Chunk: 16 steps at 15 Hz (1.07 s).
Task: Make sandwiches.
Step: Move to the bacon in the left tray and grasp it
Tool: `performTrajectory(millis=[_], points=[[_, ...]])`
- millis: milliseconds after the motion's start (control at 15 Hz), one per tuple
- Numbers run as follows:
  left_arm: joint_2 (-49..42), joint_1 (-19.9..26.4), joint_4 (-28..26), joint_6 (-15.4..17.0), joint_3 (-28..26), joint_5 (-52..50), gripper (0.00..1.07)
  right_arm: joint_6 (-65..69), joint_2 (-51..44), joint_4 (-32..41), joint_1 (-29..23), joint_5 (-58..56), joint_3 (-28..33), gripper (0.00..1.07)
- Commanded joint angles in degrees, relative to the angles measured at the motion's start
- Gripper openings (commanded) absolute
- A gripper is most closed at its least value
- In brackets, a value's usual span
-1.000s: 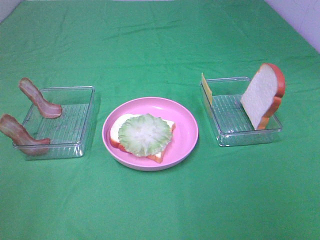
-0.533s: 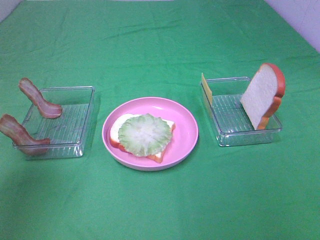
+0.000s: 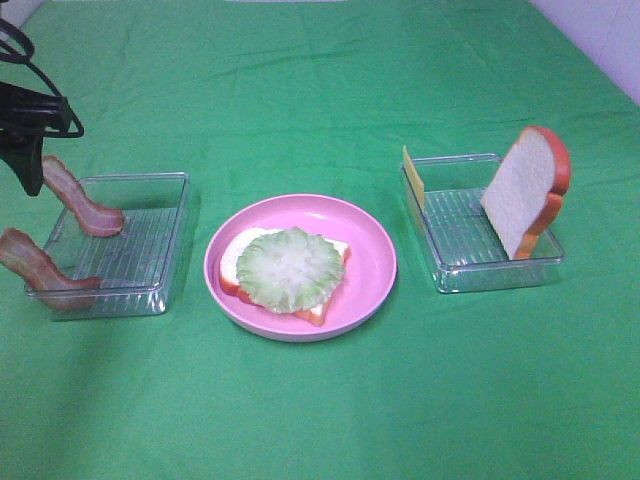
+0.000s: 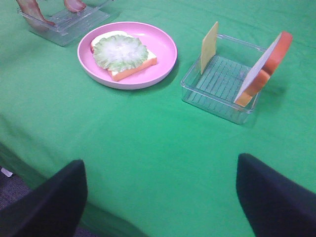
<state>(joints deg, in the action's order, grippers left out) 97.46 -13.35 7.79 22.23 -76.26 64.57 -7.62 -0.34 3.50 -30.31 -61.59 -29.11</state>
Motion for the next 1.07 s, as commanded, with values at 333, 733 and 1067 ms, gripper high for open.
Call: performTrajectory(millis=[333, 733, 1067], points=[[10.1, 2.1, -2.6, -2.8, -2.4, 1.2, 0.72, -0.2, -0.6, -0.6, 0.0, 0.9, 0.2, 0.79], [15.7, 2.1, -5.1, -4.0, -2.4, -0.9, 0.66, -0.2, -0.6, -0.6, 0.0, 0.9, 0.2, 0.79], [16.3, 2.1, -5.2, -4.0, -2.4, -2.1, 0.45, -0.2, -0.6, -0.6, 0.0, 0.9, 0.2, 0.79]])
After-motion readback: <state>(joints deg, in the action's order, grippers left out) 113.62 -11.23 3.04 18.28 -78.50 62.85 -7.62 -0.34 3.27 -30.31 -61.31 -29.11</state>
